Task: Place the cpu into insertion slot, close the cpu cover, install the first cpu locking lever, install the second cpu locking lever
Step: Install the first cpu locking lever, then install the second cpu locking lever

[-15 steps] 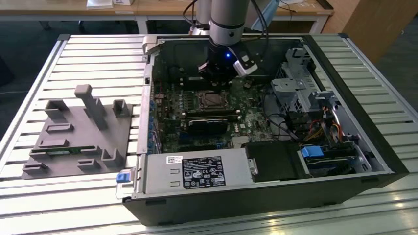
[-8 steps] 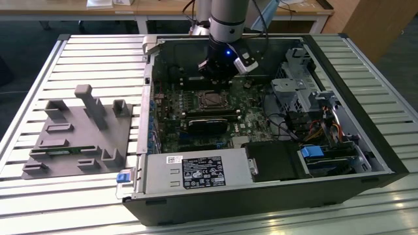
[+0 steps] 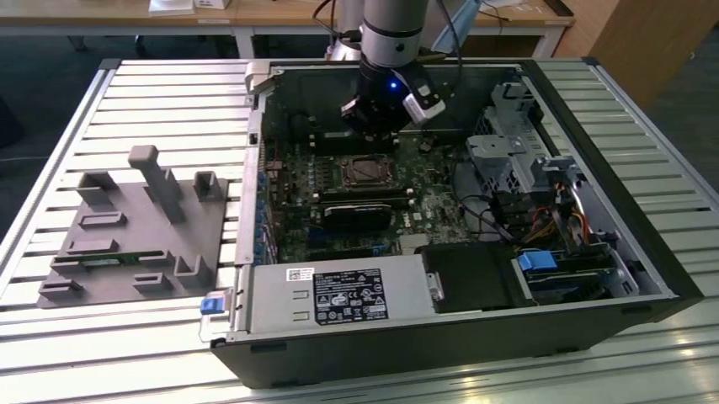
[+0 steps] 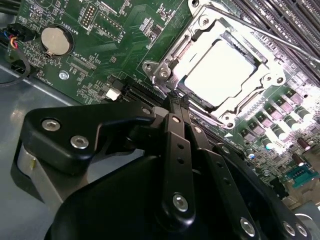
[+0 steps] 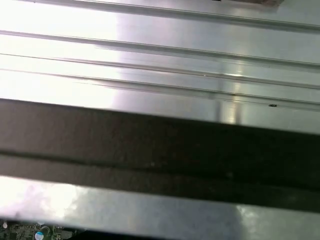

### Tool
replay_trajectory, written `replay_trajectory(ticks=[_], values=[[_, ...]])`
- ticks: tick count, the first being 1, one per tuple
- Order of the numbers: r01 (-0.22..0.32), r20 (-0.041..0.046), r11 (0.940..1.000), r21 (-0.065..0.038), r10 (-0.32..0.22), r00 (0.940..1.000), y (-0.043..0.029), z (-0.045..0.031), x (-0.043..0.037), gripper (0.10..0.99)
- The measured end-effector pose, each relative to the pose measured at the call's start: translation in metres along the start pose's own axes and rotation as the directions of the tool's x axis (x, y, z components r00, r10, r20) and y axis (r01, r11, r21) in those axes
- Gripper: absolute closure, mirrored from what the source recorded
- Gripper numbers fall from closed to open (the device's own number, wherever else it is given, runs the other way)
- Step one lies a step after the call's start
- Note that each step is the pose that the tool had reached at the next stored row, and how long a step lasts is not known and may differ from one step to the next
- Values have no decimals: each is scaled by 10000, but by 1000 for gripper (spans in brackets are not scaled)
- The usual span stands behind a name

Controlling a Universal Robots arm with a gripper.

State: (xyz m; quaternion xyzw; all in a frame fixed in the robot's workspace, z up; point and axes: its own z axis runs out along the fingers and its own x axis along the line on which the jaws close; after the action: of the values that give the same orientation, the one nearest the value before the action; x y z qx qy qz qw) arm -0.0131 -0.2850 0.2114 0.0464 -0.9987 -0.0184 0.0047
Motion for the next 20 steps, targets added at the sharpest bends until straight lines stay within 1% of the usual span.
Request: replay_trajectory(ticks=[11, 20], values=[[1, -1, 10000, 2, -1, 10000, -14, -2, 1, 969], [0, -2, 10000, 3, 0, 10000, -46, -4, 4, 969]])
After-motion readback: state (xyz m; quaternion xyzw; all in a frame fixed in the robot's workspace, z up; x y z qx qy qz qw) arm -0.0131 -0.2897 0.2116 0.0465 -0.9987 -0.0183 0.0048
